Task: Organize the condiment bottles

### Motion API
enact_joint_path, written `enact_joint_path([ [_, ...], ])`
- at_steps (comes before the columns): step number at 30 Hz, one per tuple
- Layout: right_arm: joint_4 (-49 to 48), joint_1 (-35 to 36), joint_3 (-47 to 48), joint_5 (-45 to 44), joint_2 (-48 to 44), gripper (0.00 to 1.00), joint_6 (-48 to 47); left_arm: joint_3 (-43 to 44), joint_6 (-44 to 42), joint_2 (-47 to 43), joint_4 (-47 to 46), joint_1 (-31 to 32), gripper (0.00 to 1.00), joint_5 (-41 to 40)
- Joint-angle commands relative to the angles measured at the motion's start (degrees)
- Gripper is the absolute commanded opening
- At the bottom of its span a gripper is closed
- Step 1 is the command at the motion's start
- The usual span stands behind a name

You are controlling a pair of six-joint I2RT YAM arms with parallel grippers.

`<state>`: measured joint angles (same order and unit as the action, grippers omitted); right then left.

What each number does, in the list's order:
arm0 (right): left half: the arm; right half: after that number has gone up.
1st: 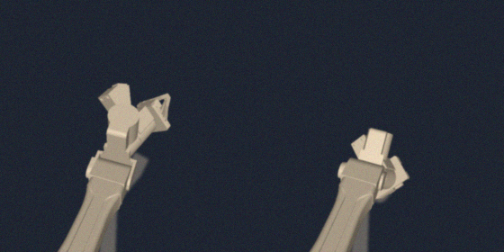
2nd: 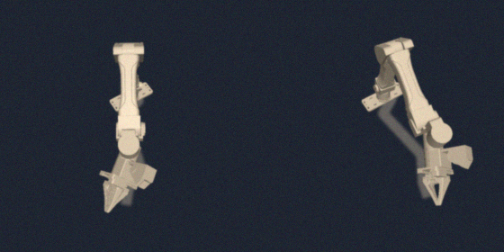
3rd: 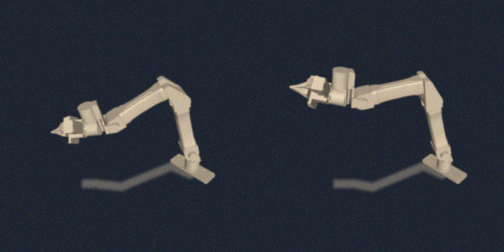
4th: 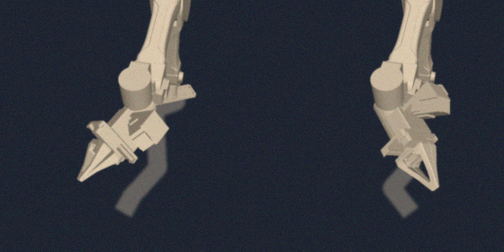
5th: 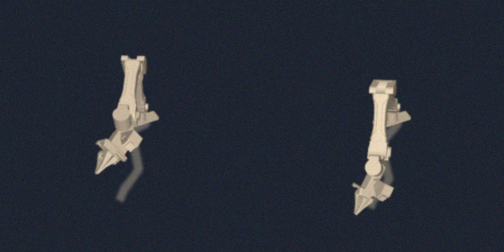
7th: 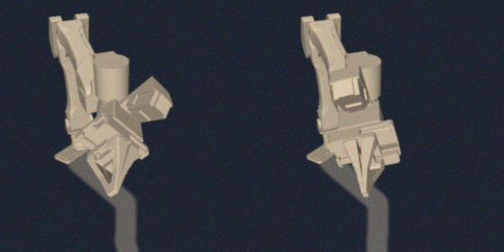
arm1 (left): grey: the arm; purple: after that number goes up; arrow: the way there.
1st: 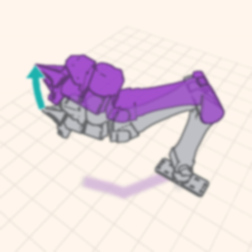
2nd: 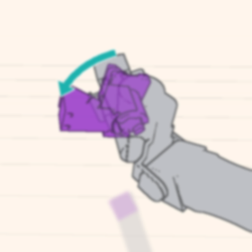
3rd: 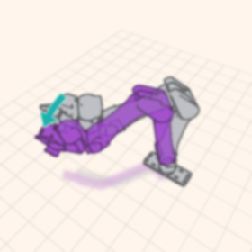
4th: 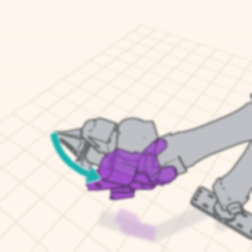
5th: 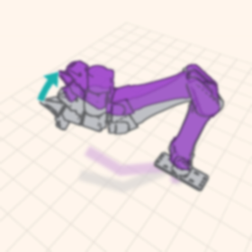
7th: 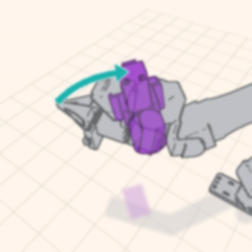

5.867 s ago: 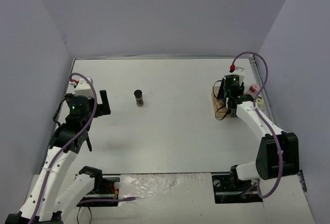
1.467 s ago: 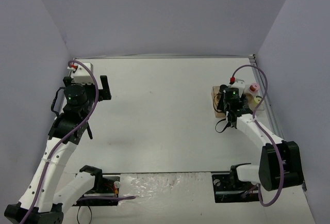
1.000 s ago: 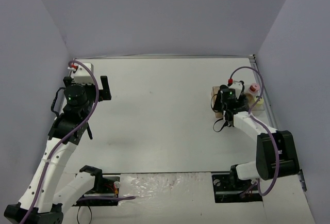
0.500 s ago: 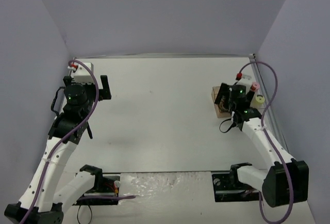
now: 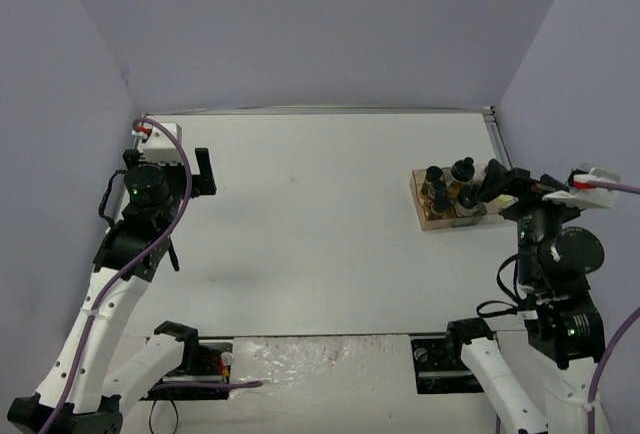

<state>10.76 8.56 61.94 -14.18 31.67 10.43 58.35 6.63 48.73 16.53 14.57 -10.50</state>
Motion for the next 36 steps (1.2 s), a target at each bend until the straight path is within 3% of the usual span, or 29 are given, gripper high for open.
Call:
enact_joint_path([
  [1, 2.1, -0.3, 0.5, -2.2, -4.7, 1.00, -8.8, 1.9, 0.5, -0.7, -3.1, 0.5, 0.97, 0.5],
  [13, 1.8, 0.3, -9.4, -3.9, -16.5, 1.00, -12.8, 1.6, 0.5, 1.8, -3.7, 1.2, 0.97, 0.2],
  [36, 0.4, 0.5, -13.0, -3.9, -18.2, 1.00, -11.5, 1.1, 0.6, 1.4, -4.2, 2.0, 0.97, -0.5],
])
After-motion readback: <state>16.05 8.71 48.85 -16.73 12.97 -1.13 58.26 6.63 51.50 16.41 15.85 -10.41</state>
